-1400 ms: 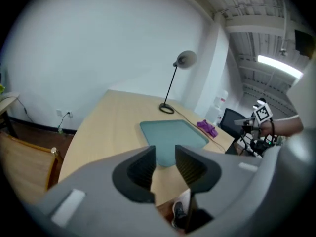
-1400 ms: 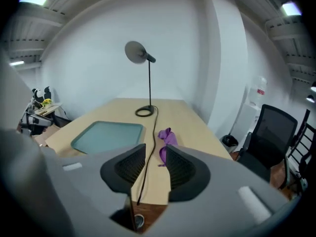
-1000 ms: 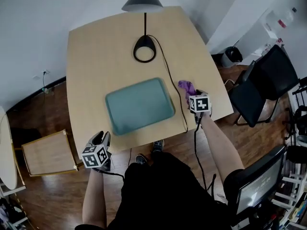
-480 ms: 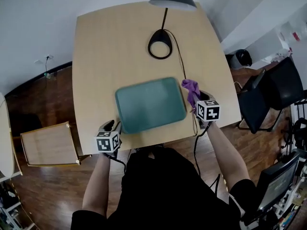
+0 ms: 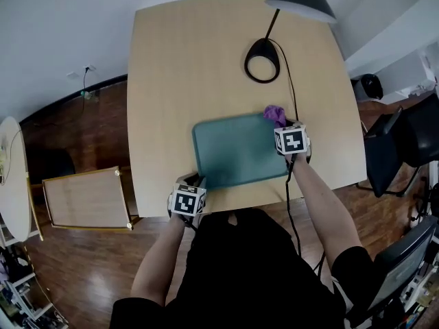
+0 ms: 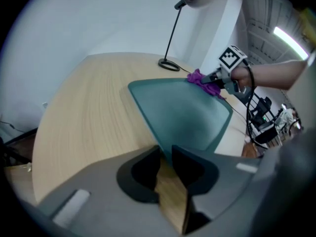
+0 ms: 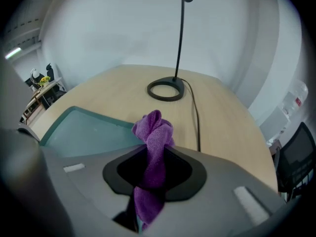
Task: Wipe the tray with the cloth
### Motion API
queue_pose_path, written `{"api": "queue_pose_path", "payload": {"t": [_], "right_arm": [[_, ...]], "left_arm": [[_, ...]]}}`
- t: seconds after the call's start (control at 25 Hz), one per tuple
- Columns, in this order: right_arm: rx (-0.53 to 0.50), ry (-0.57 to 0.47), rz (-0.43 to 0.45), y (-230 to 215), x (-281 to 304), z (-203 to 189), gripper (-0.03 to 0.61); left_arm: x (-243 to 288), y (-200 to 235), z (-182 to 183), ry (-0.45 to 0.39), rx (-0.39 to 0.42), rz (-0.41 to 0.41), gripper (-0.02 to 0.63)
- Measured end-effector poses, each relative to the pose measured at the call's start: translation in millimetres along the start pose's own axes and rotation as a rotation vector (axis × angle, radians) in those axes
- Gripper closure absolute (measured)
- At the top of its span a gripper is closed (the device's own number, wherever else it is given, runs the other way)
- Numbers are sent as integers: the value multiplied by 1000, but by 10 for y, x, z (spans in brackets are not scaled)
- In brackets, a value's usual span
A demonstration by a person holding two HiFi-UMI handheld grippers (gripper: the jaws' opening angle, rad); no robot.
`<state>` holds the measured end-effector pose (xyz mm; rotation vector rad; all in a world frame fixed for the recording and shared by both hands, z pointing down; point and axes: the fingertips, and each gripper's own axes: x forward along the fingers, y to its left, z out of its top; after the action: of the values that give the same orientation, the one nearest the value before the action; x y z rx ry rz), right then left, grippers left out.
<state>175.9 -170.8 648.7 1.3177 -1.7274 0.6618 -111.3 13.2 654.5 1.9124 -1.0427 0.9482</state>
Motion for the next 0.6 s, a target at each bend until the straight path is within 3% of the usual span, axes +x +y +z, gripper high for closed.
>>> {"api": "queue_pose_path", "payload": {"t": [0.2,0.44,0.6], "right_arm": [[-57,-2,108,838,82,228,488],[-290,-31,272,2078,-7,543,488],[-423,-18,400,2815,-103,507,488]], "left_arm": [[-14,-35,-18,12,-17,-21,512],[-19,-55,-4,8,-17,-28,511],[-1,-20,-18,-2,-10,-14,511]]}}
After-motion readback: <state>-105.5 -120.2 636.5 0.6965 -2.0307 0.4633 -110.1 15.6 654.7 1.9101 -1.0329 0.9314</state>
